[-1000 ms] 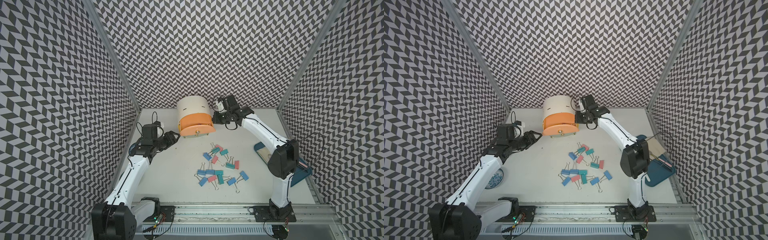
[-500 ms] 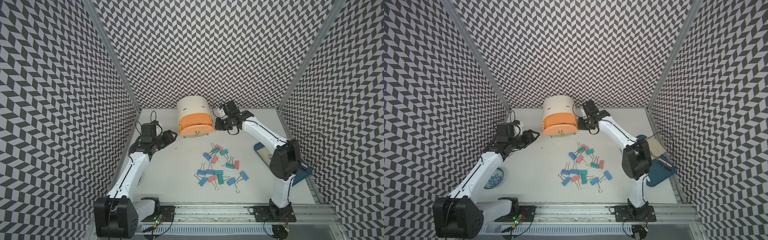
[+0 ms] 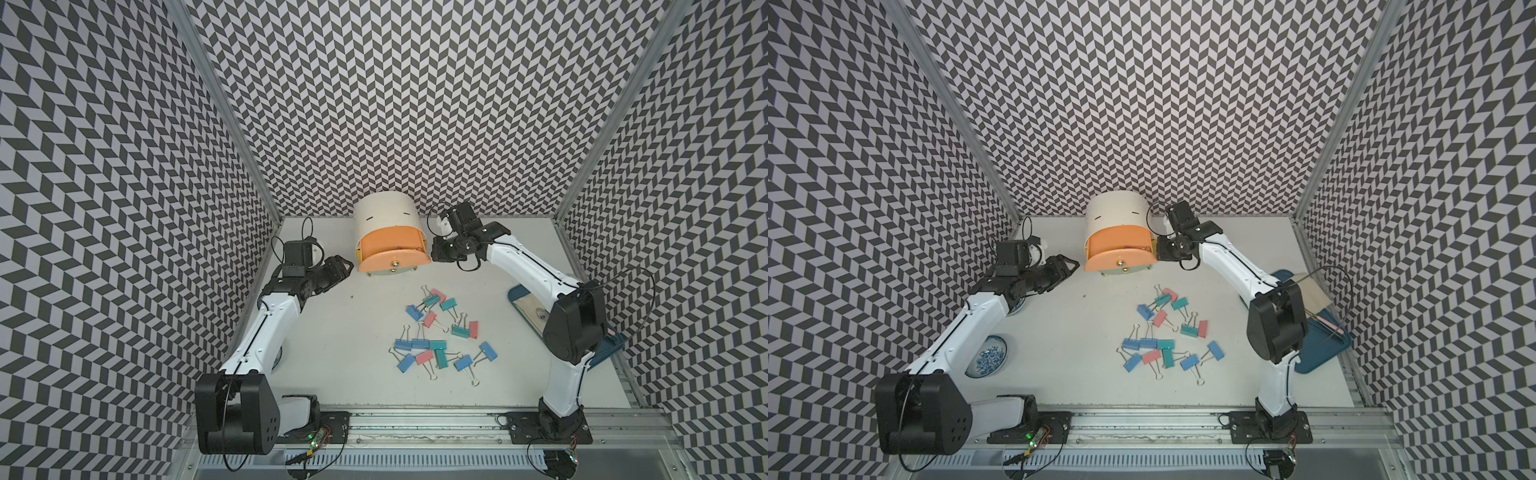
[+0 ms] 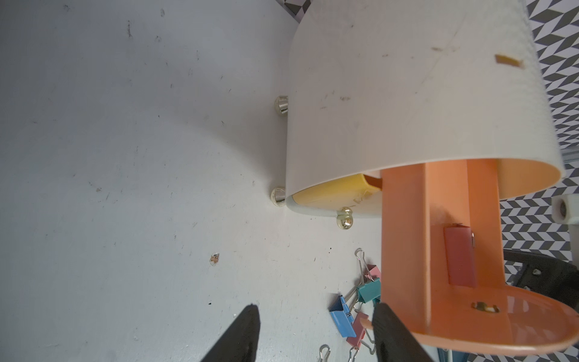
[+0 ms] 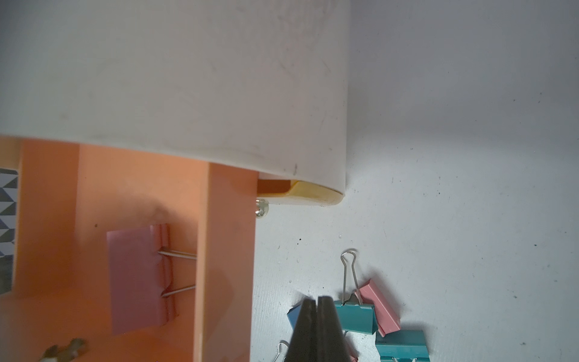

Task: Put the binder clips in the drawer according to color
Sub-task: Adjust the drawer in the storage box.

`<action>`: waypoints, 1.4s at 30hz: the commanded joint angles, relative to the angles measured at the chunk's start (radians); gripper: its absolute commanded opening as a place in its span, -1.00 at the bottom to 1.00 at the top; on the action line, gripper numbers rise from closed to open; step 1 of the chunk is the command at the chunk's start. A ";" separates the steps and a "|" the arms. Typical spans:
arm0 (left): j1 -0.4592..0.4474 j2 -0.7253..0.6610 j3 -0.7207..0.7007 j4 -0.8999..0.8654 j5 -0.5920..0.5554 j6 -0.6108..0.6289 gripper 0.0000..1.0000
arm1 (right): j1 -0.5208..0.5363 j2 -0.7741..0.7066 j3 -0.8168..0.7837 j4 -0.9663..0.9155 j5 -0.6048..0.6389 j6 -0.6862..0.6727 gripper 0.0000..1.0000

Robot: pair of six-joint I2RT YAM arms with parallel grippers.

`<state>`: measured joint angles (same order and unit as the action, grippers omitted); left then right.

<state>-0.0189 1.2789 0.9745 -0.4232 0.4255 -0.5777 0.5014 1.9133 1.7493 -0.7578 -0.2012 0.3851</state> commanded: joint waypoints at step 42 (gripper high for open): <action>-0.042 0.009 0.033 -0.028 -0.026 0.002 0.25 | 0.030 -0.112 -0.072 0.058 0.013 0.022 -0.80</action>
<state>-0.0586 1.3151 0.9768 -0.4160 0.4377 -0.5945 0.5243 1.8442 1.6798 -0.7322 -0.2165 0.4042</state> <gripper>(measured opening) 0.621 0.077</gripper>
